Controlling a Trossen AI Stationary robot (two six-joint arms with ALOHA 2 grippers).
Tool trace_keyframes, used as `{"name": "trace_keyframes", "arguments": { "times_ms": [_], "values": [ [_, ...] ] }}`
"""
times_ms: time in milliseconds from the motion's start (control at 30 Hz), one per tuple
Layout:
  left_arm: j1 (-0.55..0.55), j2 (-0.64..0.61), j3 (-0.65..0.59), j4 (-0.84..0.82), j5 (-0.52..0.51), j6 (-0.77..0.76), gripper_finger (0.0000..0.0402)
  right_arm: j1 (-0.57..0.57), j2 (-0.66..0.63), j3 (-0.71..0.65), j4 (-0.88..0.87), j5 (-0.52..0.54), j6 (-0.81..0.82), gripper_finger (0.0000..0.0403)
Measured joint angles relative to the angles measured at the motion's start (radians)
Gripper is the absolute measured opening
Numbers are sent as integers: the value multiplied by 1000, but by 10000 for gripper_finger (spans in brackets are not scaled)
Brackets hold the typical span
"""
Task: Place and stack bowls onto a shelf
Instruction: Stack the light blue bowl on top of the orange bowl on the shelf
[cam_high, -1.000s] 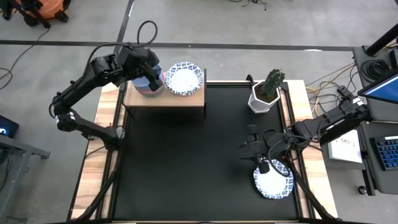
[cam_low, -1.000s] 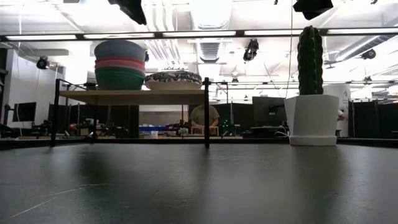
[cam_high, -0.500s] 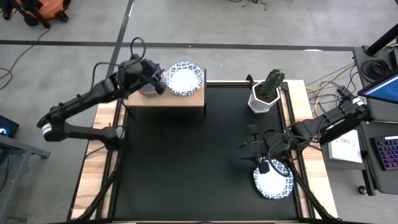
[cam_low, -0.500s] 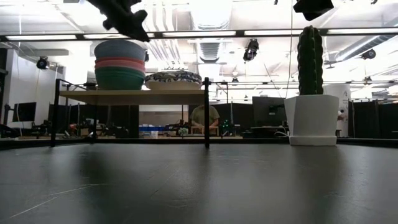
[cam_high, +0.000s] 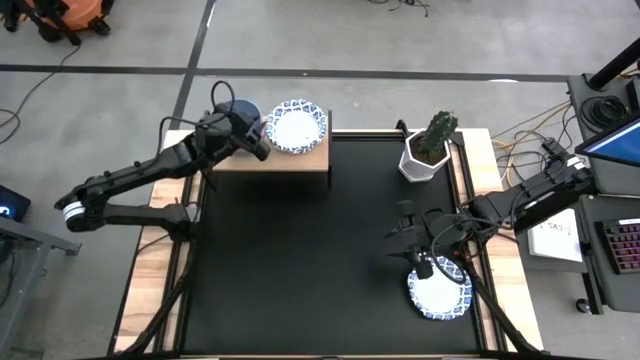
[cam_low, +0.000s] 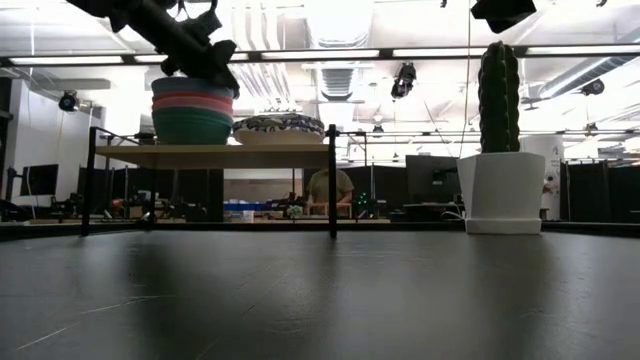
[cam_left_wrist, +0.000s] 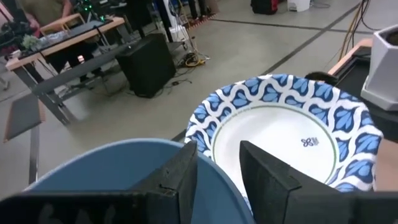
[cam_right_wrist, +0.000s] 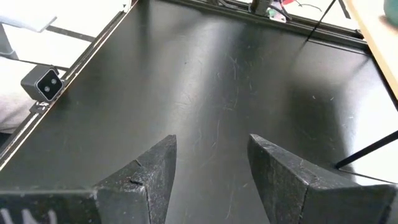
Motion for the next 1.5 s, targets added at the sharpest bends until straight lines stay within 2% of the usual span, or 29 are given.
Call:
{"name": "trace_keyframes", "arguments": {
  "times_ms": [333,533,767,1100,1500],
  "values": [
    [-3,-9,-4,9,0,-38,102,0,0,0,0,0,0,187],
    [-1,-97,-2,12,-1,31,102,0,0,-3,6,0,-3,187],
    [57,-192,-35,14,-5,75,102,0,0,-26,47,0,-36,187],
    [164,-184,-170,124,-1,34,102,0,0,-26,68,0,-34,187],
    [164,-178,-176,127,0,-8,102,0,0,-26,69,0,-34,187]
  ]
}}
